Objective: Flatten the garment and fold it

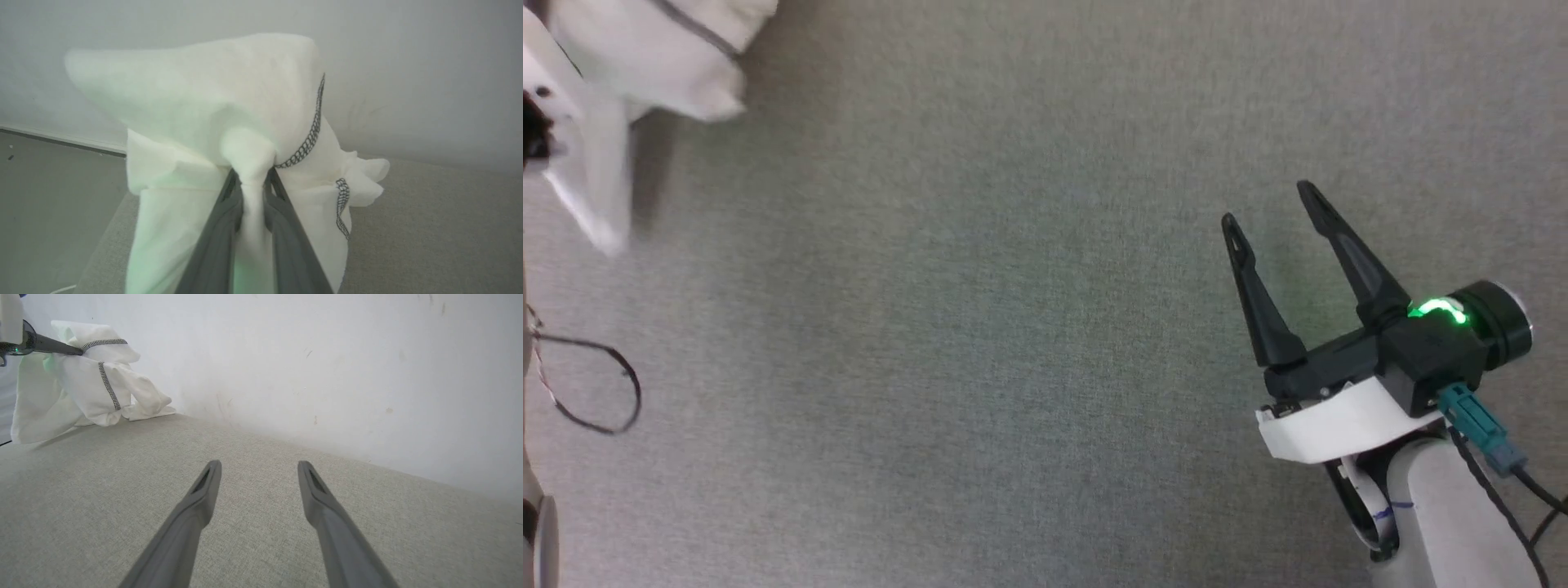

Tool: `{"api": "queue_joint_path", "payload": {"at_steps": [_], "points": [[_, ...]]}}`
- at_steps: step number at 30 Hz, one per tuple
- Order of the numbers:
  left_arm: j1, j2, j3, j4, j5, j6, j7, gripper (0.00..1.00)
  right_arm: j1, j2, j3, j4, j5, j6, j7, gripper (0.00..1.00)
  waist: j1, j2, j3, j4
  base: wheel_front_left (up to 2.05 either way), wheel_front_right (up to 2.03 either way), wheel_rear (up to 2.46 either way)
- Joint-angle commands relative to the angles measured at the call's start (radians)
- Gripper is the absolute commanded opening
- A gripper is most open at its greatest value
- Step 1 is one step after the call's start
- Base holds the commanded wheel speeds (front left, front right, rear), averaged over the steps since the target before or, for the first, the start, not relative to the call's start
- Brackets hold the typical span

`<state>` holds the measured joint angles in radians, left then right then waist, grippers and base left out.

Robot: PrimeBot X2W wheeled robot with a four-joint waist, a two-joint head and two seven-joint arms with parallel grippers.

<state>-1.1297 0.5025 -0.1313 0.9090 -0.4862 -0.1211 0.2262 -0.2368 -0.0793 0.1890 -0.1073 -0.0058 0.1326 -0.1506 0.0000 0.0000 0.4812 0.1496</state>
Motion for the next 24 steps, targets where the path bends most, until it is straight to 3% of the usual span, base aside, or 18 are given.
{"api": "queue_joint_path", "payload": {"at_steps": [1,6,11,16,24], "points": [[-0.003,0.010,-0.003,-0.025,0.020,0.010,-0.082,0.00,0.015,0.007,-0.007,0.012,0.013,-0.002,-0.010,1.00,0.0000,0.0000,-0.106,0.011,0.00,0.00,0.00],[-0.014,0.011,-0.025,-0.089,0.073,0.020,-0.289,0.00,0.052,0.020,-0.038,0.026,0.027,-0.002,-0.022,1.00,0.0000,0.0000,-0.206,0.010,0.00,0.00,0.00],[-0.011,-0.014,-0.054,-0.160,0.098,0.018,-0.399,0.00,0.103,0.027,-0.077,0.024,0.040,-0.002,-0.025,1.00,0.0000,0.0000,-0.298,-0.002,0.00,0.00,0.00],[0.020,-0.074,-0.087,-0.268,0.093,0.017,-0.413,0.00,0.154,0.029,-0.116,0.010,0.070,-0.002,-0.022,1.00,0.0000,0.0000,-0.375,-0.035,0.00,0.00,0.00],[0.153,-0.183,-0.158,-0.536,0.051,0.029,-0.310,0.00,0.218,0.029,-0.157,-0.032,0.088,-0.002,0.003,1.00,0.0000,0.0000,-0.427,-0.133,0.00,0.00,0.00]]}}
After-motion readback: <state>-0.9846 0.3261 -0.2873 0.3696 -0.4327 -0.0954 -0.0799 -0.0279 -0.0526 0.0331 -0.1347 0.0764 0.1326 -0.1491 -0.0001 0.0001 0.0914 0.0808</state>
